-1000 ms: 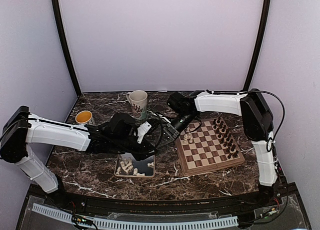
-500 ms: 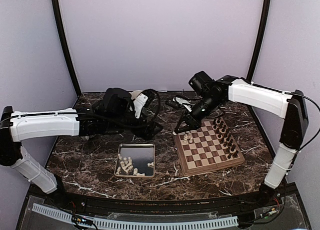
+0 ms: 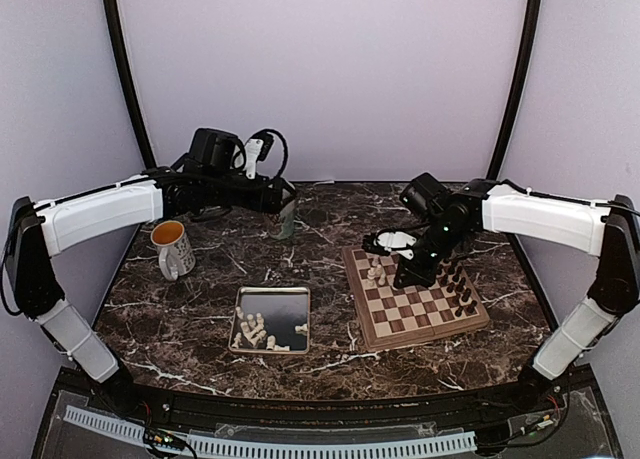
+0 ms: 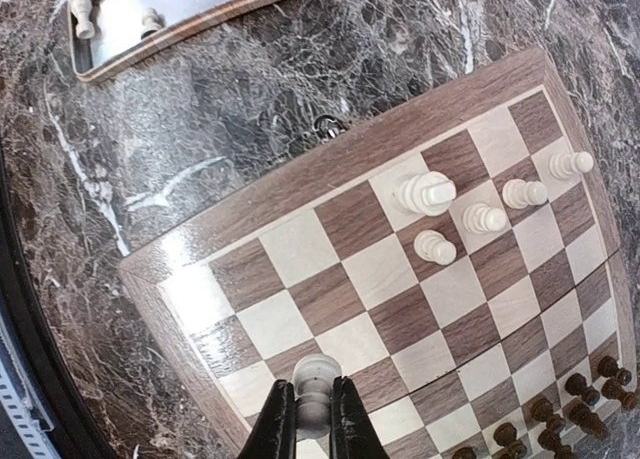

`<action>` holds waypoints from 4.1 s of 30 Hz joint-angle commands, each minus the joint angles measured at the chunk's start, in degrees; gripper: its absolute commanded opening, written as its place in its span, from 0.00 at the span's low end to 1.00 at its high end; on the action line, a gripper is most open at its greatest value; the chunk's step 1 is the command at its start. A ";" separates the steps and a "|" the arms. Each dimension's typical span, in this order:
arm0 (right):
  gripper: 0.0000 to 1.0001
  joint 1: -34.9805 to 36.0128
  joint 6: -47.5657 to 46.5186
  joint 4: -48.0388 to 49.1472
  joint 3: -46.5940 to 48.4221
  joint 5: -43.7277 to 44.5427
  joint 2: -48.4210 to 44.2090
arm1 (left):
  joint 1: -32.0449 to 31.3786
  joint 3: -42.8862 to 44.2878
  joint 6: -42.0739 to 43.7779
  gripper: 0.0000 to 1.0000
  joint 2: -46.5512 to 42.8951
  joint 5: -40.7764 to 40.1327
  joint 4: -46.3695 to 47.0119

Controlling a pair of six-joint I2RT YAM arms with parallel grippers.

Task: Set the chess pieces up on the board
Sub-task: Place the pawn at e2, then pick up the pawn from the storage box.

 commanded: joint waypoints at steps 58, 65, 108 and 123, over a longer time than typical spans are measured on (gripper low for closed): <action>0.27 0.36 0.08 9.58 0.38 5.08 9.26 | 10.51 -5.65 -7.81 0.76 -0.28 16.07 3.54; 0.30 -1.78 0.37 9.55 -3.46 4.11 0.20 | 8.80 -3.81 -4.46 0.69 -0.15 10.00 -1.98; 0.33 -14.41 0.79 20.14 -19.06 -10.43 -15.11 | -10.69 -8.68 -3.98 0.42 6.75 -3.82 -35.14; 0.33 -14.41 0.44 20.12 -19.19 -10.03 -14.17 | -10.95 -7.06 -2.93 0.24 11.58 -3.90 -34.34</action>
